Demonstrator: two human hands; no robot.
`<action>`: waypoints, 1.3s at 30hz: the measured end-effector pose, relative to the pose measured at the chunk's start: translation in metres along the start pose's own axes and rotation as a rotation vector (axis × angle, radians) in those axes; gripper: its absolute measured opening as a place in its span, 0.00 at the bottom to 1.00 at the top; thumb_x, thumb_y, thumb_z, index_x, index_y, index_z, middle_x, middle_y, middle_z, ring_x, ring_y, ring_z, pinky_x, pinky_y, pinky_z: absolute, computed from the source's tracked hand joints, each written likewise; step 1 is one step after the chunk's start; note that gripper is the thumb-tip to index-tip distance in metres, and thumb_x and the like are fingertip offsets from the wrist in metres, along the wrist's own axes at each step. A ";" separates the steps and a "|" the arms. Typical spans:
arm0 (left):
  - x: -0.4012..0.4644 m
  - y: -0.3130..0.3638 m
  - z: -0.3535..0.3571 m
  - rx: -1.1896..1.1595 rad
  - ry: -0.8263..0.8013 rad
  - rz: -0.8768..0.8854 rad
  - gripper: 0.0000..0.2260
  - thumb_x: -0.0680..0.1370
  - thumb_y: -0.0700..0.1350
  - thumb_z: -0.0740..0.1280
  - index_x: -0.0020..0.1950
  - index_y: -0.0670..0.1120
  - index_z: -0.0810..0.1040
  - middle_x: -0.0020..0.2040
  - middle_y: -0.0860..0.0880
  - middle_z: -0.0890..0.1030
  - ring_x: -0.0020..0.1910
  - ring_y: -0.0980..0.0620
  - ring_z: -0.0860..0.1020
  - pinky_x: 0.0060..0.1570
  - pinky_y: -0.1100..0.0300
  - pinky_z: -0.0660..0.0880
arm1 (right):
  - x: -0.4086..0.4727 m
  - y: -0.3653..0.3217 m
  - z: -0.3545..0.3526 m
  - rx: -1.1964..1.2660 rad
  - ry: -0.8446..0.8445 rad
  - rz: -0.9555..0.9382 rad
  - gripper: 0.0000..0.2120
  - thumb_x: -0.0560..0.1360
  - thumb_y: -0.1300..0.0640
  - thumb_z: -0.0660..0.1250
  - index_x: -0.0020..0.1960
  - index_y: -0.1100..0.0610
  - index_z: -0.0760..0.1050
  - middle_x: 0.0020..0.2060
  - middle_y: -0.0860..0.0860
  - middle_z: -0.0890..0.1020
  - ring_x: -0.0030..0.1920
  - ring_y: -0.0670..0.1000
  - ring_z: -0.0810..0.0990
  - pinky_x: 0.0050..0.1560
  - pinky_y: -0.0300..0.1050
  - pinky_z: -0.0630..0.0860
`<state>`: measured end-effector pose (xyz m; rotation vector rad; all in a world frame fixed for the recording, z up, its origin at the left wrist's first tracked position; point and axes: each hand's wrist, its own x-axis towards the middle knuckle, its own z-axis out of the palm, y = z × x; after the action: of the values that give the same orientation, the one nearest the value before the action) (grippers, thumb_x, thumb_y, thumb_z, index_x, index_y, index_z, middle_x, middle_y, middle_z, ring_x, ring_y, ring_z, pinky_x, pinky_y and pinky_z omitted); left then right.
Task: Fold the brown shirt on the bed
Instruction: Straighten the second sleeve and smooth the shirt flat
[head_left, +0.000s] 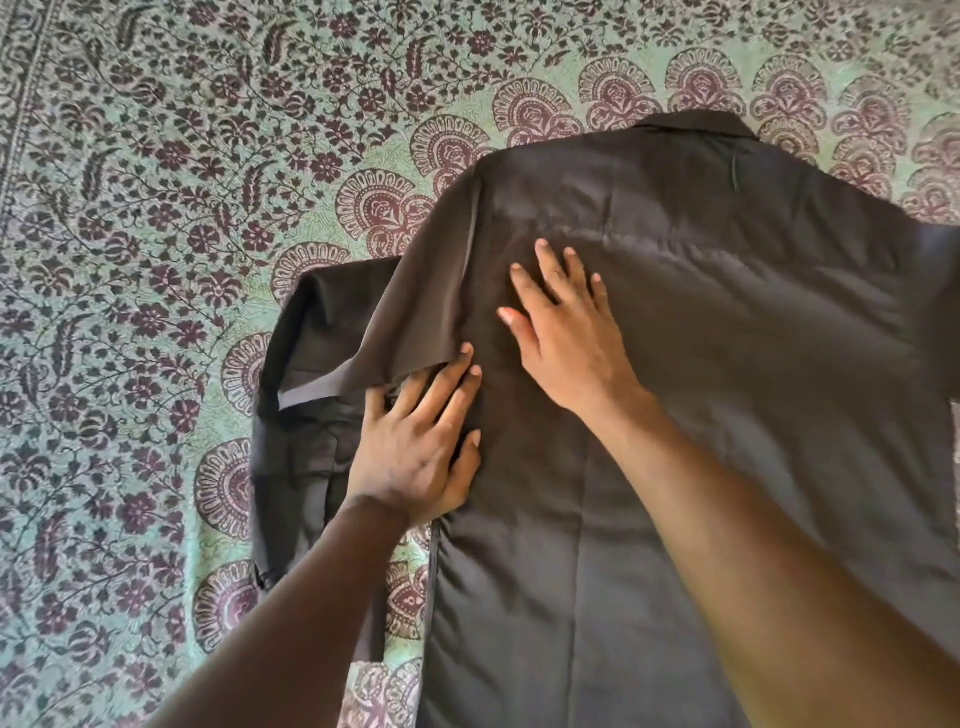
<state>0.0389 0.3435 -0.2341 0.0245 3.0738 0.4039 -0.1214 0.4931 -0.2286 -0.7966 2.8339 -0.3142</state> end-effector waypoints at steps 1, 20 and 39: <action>-0.001 -0.001 -0.001 -0.050 0.022 0.015 0.26 0.79 0.53 0.65 0.76 0.45 0.73 0.82 0.48 0.67 0.70 0.44 0.73 0.65 0.42 0.68 | -0.003 -0.005 -0.004 0.044 0.056 0.034 0.24 0.84 0.46 0.60 0.74 0.59 0.72 0.80 0.59 0.64 0.79 0.63 0.63 0.76 0.65 0.65; -0.093 -0.101 -0.083 -0.688 0.091 -0.777 0.12 0.85 0.51 0.64 0.46 0.45 0.71 0.44 0.44 0.77 0.42 0.46 0.75 0.41 0.54 0.75 | -0.052 -0.194 0.019 0.900 0.212 0.755 0.19 0.72 0.39 0.75 0.35 0.53 0.77 0.28 0.47 0.82 0.37 0.52 0.85 0.47 0.57 0.83; -0.002 -0.374 -0.208 -0.165 -0.092 -0.404 0.17 0.84 0.57 0.65 0.37 0.51 0.75 0.35 0.50 0.75 0.35 0.48 0.73 0.34 0.58 0.64 | 0.039 -0.321 0.025 1.789 0.367 1.427 0.21 0.70 0.65 0.81 0.58 0.64 0.74 0.46 0.59 0.80 0.42 0.55 0.79 0.32 0.43 0.78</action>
<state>0.0282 -0.0712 -0.1296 -0.5544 2.8411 0.6047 0.0093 0.2010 -0.1764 1.4673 1.3557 -2.0276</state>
